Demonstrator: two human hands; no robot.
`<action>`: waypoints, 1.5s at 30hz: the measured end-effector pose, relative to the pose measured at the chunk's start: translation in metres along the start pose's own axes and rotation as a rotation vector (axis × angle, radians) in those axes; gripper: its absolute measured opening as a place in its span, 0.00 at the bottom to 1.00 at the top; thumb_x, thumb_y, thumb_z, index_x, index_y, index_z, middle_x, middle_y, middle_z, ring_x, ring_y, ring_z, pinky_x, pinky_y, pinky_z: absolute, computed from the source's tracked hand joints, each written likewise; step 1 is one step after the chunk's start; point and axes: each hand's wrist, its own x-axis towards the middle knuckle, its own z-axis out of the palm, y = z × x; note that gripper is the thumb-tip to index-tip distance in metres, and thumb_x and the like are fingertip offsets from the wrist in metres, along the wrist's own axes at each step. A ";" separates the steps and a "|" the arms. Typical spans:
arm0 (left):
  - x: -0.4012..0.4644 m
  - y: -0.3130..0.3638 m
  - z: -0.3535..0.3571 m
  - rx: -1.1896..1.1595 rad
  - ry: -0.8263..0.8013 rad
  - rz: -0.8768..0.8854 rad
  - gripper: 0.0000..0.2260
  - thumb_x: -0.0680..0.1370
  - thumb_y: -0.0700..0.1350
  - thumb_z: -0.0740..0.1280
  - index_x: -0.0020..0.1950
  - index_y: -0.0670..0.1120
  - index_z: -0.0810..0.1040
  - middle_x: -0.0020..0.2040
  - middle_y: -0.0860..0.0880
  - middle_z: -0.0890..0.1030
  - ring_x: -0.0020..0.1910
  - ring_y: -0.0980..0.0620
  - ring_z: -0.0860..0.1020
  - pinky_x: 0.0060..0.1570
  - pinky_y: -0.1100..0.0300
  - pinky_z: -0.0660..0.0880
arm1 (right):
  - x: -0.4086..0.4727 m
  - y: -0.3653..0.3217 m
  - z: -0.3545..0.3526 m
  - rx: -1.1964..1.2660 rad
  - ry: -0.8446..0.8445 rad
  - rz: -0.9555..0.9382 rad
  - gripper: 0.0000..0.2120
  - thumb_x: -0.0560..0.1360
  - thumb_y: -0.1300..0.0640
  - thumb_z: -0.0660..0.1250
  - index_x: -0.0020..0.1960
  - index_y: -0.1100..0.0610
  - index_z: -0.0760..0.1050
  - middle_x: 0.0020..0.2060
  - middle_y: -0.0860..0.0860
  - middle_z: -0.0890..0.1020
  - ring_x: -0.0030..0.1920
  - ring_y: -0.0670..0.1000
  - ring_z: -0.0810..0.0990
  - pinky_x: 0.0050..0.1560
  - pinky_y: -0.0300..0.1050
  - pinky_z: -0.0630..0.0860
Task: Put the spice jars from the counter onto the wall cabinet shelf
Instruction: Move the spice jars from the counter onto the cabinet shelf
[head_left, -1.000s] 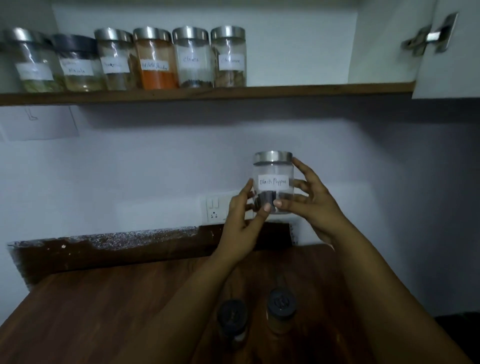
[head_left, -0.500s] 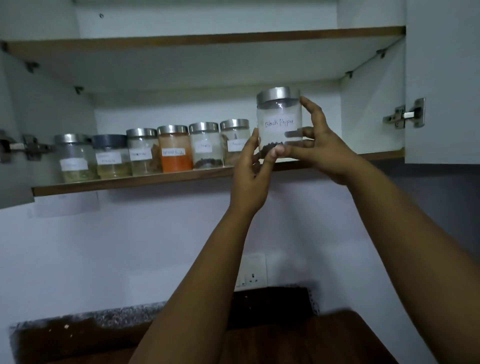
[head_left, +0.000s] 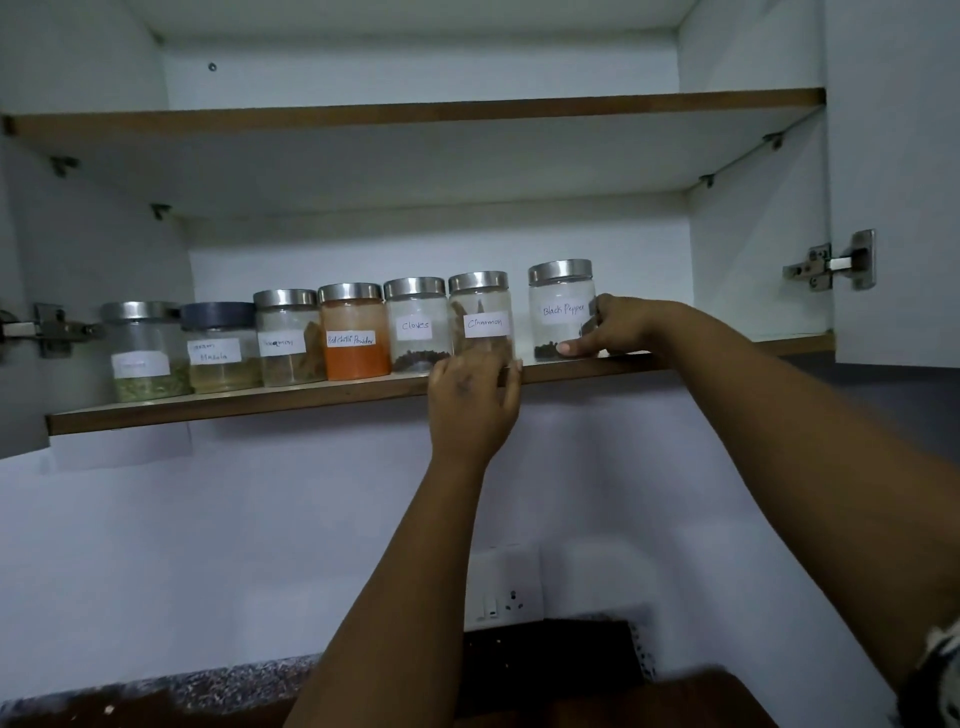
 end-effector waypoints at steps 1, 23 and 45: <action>-0.002 -0.002 0.005 0.027 0.027 0.016 0.09 0.79 0.50 0.63 0.45 0.47 0.78 0.41 0.50 0.80 0.41 0.51 0.76 0.52 0.54 0.68 | 0.006 0.000 0.000 -0.019 -0.016 -0.005 0.53 0.54 0.31 0.77 0.71 0.55 0.65 0.63 0.52 0.76 0.59 0.55 0.76 0.64 0.56 0.72; -0.012 -0.005 0.021 0.228 0.092 0.098 0.14 0.79 0.54 0.60 0.51 0.45 0.78 0.50 0.47 0.79 0.48 0.48 0.74 0.54 0.55 0.65 | 0.042 0.015 0.022 0.115 -0.071 -0.047 0.48 0.64 0.32 0.72 0.75 0.55 0.63 0.72 0.52 0.69 0.69 0.54 0.69 0.71 0.54 0.64; -0.013 -0.004 0.019 0.211 0.072 0.092 0.14 0.79 0.54 0.61 0.52 0.45 0.77 0.49 0.47 0.78 0.47 0.48 0.74 0.54 0.55 0.65 | 0.043 0.017 0.024 0.061 -0.036 -0.054 0.43 0.71 0.37 0.69 0.76 0.60 0.59 0.73 0.55 0.66 0.70 0.56 0.67 0.72 0.53 0.63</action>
